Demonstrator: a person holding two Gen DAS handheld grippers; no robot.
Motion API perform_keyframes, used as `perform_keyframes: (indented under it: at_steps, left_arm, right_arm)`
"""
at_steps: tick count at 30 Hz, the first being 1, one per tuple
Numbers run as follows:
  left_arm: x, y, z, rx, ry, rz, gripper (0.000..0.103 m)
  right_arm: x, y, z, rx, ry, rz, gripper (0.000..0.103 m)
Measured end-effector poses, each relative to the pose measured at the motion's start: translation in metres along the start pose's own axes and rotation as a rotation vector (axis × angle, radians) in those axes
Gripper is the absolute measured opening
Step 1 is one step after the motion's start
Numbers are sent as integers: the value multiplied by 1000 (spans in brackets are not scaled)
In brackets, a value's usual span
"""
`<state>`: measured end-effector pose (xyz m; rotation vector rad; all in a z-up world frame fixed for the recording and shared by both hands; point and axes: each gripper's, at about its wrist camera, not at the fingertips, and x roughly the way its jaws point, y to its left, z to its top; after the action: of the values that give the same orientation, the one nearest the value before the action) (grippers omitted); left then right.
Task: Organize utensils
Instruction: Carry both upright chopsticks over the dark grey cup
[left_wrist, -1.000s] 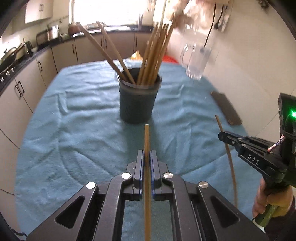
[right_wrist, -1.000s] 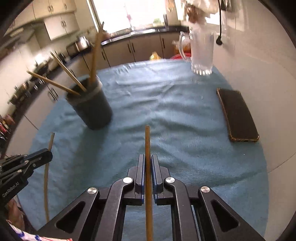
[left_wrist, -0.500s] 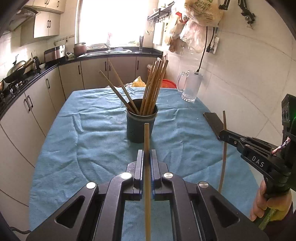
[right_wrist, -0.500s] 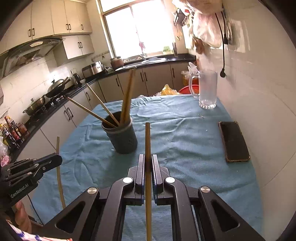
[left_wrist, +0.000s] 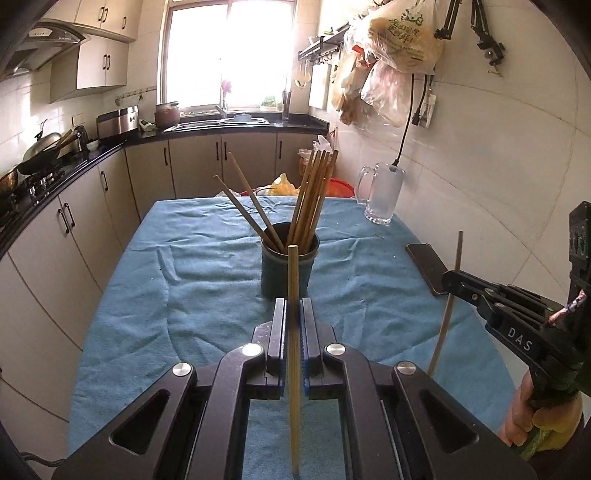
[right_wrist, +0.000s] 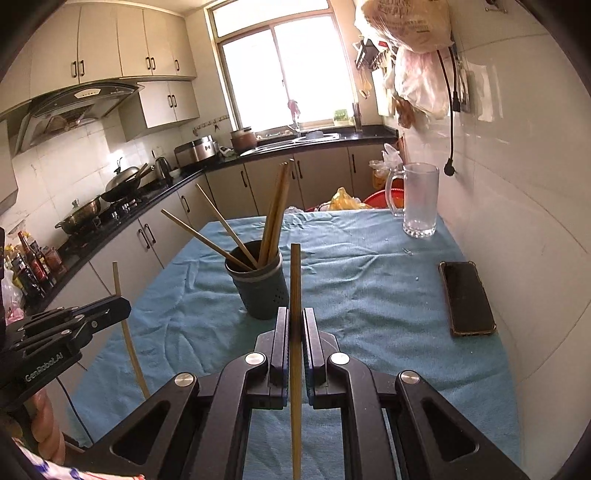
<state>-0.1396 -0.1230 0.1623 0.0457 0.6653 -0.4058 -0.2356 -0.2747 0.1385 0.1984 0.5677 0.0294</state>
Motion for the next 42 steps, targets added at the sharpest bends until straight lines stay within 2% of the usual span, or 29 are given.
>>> perform_keyframes:
  at_steps: [42]
  left_arm:
    - [-3,17,19,-2,-8,61,6]
  right_arm:
    - [8,32,26,-54,-40,39,7]
